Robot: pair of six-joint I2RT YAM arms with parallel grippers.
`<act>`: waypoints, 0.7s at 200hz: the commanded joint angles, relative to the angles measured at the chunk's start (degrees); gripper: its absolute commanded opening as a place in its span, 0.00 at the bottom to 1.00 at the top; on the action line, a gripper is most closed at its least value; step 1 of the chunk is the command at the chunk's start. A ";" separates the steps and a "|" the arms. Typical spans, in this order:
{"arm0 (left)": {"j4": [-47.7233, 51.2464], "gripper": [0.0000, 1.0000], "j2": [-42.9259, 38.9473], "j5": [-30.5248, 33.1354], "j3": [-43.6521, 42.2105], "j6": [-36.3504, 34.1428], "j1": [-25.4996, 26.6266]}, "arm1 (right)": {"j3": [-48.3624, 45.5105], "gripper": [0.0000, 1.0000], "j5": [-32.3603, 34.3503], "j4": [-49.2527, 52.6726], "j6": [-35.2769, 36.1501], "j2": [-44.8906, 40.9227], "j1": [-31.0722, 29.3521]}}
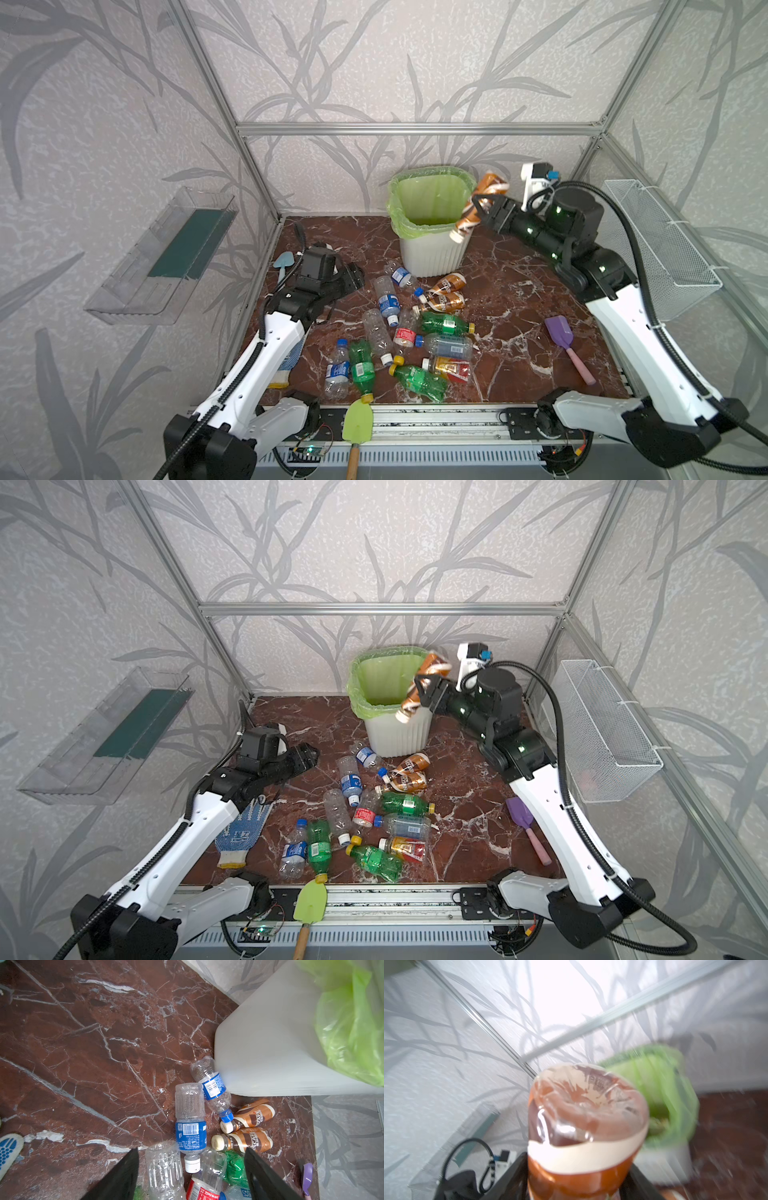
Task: Throw the plastic bottles in the bin
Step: 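Lift the Nescafe bottle over the bin and release it, then grasp the blue-cap clear water bottle with the left gripper while the right gripper returns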
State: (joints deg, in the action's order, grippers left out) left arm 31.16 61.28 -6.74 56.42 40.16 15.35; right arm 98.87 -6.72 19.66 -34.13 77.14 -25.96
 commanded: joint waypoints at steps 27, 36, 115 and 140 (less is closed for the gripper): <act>1.42 0.79 -4.83 2.65 1.63 0.00 -0.26 | 13.89 0.89 4.38 6.35 1.96 11.04 -0.34; 1.45 0.79 -5.43 2.82 0.97 0.07 -0.24 | 14.35 0.90 5.60 7.96 2.62 10.06 -0.35; 0.59 0.79 -6.17 2.64 -2.35 0.62 -0.24 | -14.69 0.86 5.46 13.28 2.64 -7.83 -0.49; 0.31 0.79 -6.04 2.80 -3.13 0.71 -0.24 | -24.36 0.84 4.17 14.06 1.41 -12.60 -0.50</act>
State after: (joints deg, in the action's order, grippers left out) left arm 31.68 55.57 -5.04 54.24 40.18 15.35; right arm 81.43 -1.52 30.81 -31.66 66.85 -26.24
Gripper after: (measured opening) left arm 0.791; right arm 0.849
